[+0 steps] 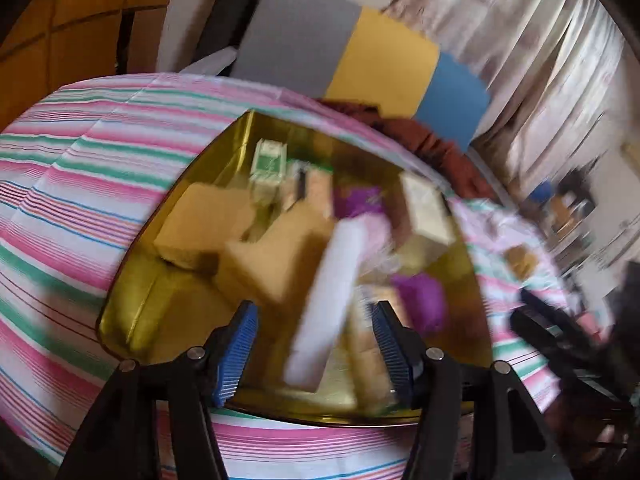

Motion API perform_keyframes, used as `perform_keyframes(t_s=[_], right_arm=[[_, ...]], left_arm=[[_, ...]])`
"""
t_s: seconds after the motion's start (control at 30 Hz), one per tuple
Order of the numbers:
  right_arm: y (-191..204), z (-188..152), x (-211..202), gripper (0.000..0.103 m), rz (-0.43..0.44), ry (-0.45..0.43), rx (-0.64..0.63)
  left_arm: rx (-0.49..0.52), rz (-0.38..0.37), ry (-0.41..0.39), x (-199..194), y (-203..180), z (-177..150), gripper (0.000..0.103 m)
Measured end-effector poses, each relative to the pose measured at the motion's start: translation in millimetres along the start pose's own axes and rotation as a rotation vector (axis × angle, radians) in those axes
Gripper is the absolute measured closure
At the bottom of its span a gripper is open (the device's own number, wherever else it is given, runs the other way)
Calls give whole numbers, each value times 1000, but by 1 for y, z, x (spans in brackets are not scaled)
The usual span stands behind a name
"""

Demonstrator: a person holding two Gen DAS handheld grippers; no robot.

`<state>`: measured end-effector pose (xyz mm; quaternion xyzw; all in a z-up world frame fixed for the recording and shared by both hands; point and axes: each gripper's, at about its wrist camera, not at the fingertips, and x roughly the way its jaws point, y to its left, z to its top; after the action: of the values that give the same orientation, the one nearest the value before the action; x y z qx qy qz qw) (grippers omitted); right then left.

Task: Organize objects
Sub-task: 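Lower the foam block and purple packet into the tray and open both grippers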

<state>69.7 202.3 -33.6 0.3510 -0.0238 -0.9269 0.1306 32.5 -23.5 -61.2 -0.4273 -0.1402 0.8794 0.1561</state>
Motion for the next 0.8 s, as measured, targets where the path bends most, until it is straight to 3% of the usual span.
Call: perform_keyframes(t_s=[0.1, 0.4, 0.53, 0.67, 0.8], right_arm=[[-5, 0, 1, 24, 1, -1, 20], [-14, -3, -2, 24, -1, -3, 49], [-20, -5, -6, 24, -10, -13, 62], [-31, -5, -9, 24, -20, -22, 89], [-41, -7, -8, 24, -29, -13, 128]], left_arm=[[37, 29, -15, -2, -6, -1, 42], [138, -80, 94, 22, -41, -13, 43], [138, -50, 56, 16, -46, -9, 43], [102, 89, -42, -2, -38, 4, 43], [98, 132, -56, -6, -36, 8, 43]])
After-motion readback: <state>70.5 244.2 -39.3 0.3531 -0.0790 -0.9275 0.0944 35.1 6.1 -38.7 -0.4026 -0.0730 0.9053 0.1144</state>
